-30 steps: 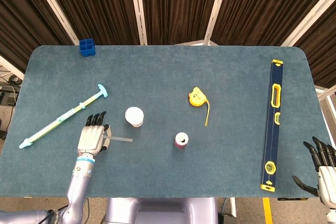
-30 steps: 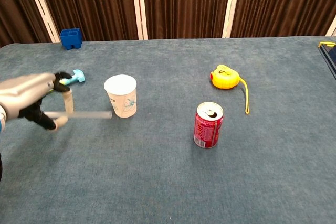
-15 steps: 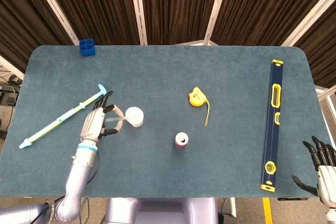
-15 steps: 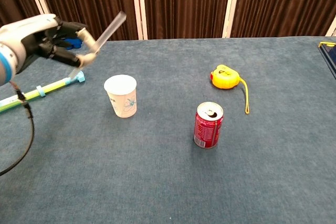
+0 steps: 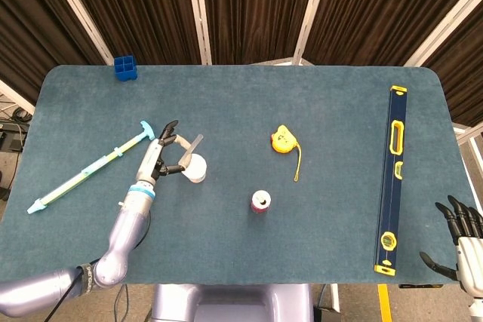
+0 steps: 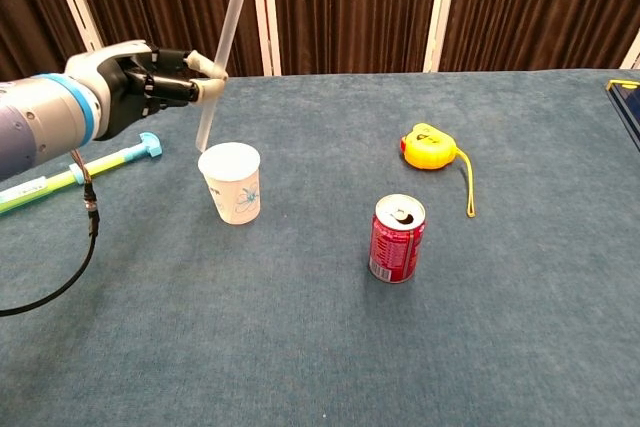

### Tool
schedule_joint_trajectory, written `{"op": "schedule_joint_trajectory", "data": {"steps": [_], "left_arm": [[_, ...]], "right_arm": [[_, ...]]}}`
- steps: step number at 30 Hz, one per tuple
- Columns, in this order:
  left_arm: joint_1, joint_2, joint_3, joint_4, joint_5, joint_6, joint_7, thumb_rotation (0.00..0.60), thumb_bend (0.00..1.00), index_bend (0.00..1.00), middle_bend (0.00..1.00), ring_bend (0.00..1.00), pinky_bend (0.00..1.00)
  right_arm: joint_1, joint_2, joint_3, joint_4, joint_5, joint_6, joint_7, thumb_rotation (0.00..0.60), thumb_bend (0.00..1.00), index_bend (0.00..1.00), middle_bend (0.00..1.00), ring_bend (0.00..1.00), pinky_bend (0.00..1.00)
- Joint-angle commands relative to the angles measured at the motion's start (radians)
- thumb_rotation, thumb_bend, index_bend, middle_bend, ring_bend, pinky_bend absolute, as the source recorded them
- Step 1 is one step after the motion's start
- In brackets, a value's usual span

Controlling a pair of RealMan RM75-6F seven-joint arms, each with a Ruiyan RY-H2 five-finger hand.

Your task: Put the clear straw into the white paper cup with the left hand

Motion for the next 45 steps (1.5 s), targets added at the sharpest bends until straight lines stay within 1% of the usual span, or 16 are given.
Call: {"op": "schedule_joint_trajectory", "data": {"steps": [1, 4, 7, 12, 18, 21, 24, 27, 29, 32, 36, 40, 43, 45], "left_arm": [[-0.002, -0.018, -0.015, 0.033, -0.013, -0.054, -0.092, 0.600, 0.46, 0.55, 0.00, 0.00, 0.00], [-0.004, -0.024, -0.017, 0.069, -0.009, -0.093, -0.148, 0.600, 0.46, 0.54, 0.00, 0.00, 0.00], [-0.006, -0.029, -0.010, 0.090, 0.008, -0.107, -0.170, 0.600, 0.46, 0.54, 0.00, 0.00, 0.00], [-0.007, -0.029, 0.005, 0.107, 0.032, -0.115, -0.185, 0.600, 0.46, 0.54, 0.00, 0.00, 0.00], [-0.009, -0.025, 0.042, 0.126, 0.076, -0.116, -0.184, 0.600, 0.46, 0.53, 0.00, 0.00, 0.00], [-0.003, -0.026, 0.063, 0.134, 0.097, -0.110, -0.189, 0.600, 0.46, 0.50, 0.00, 0.00, 0.00], [0.014, -0.031, 0.071, 0.137, 0.101, -0.095, -0.216, 0.600, 0.46, 0.46, 0.00, 0.00, 0.00], [0.025, -0.030, 0.082, 0.144, 0.110, -0.085, -0.228, 0.600, 0.45, 0.38, 0.00, 0.00, 0.00], [0.032, -0.030, 0.088, 0.149, 0.118, -0.076, -0.233, 0.600, 0.42, 0.32, 0.00, 0.00, 0.00], [0.042, -0.022, 0.094, 0.145, 0.134, -0.077, -0.252, 0.600, 0.41, 0.29, 0.00, 0.00, 0.00], [0.051, -0.006, 0.107, 0.133, 0.172, -0.071, -0.259, 0.600, 0.41, 0.28, 0.00, 0.00, 0.00], [0.070, 0.028, 0.137, 0.102, 0.229, -0.046, -0.242, 0.600, 0.41, 0.28, 0.00, 0.00, 0.00], [0.090, 0.066, 0.188, 0.085, 0.309, 0.009, -0.170, 0.600, 0.41, 0.28, 0.00, 0.00, 0.00], [0.104, 0.101, 0.231, 0.077, 0.370, 0.044, -0.104, 0.600, 0.41, 0.28, 0.00, 0.00, 0.00]], "right_arm": [[0.000, -0.001, 0.000, 0.000, 0.000, 0.001, -0.001, 0.600, 0.15, 0.09, 0.00, 0.00, 0.00], [0.000, -0.001, 0.000, 0.000, 0.000, 0.002, -0.002, 0.600, 0.15, 0.09, 0.00, 0.00, 0.00], [0.000, -0.001, 0.001, 0.000, 0.001, 0.001, -0.001, 0.600, 0.15, 0.09, 0.00, 0.00, 0.00], [0.000, -0.001, 0.001, 0.000, 0.001, 0.000, 0.001, 0.600, 0.15, 0.09, 0.00, 0.00, 0.00], [0.000, -0.001, 0.000, 0.001, 0.000, 0.002, -0.002, 0.600, 0.15, 0.09, 0.00, 0.00, 0.00], [0.000, -0.002, 0.000, 0.001, 0.000, 0.003, -0.003, 0.600, 0.15, 0.09, 0.00, 0.00, 0.00], [0.000, -0.002, 0.000, 0.001, 0.000, 0.003, -0.004, 0.600, 0.15, 0.09, 0.00, 0.00, 0.00], [-0.001, -0.003, 0.000, 0.001, 0.000, 0.004, -0.004, 0.600, 0.15, 0.09, 0.00, 0.00, 0.00], [-0.001, -0.003, 0.000, 0.001, 0.000, 0.004, -0.004, 0.600, 0.15, 0.09, 0.00, 0.00, 0.00], [-0.001, -0.003, 0.000, 0.001, -0.001, 0.004, -0.007, 0.600, 0.15, 0.09, 0.00, 0.00, 0.00], [-0.001, -0.003, 0.000, 0.001, -0.001, 0.005, -0.008, 0.600, 0.15, 0.09, 0.00, 0.00, 0.00], [-0.001, -0.004, 0.000, 0.002, 0.000, 0.005, -0.008, 0.600, 0.15, 0.09, 0.00, 0.00, 0.00], [-0.001, -0.004, 0.001, 0.002, 0.001, 0.005, -0.009, 0.600, 0.15, 0.09, 0.00, 0.00, 0.00], [-0.001, -0.004, 0.001, 0.001, 0.002, 0.005, -0.012, 0.600, 0.15, 0.09, 0.00, 0.00, 0.00]]}}
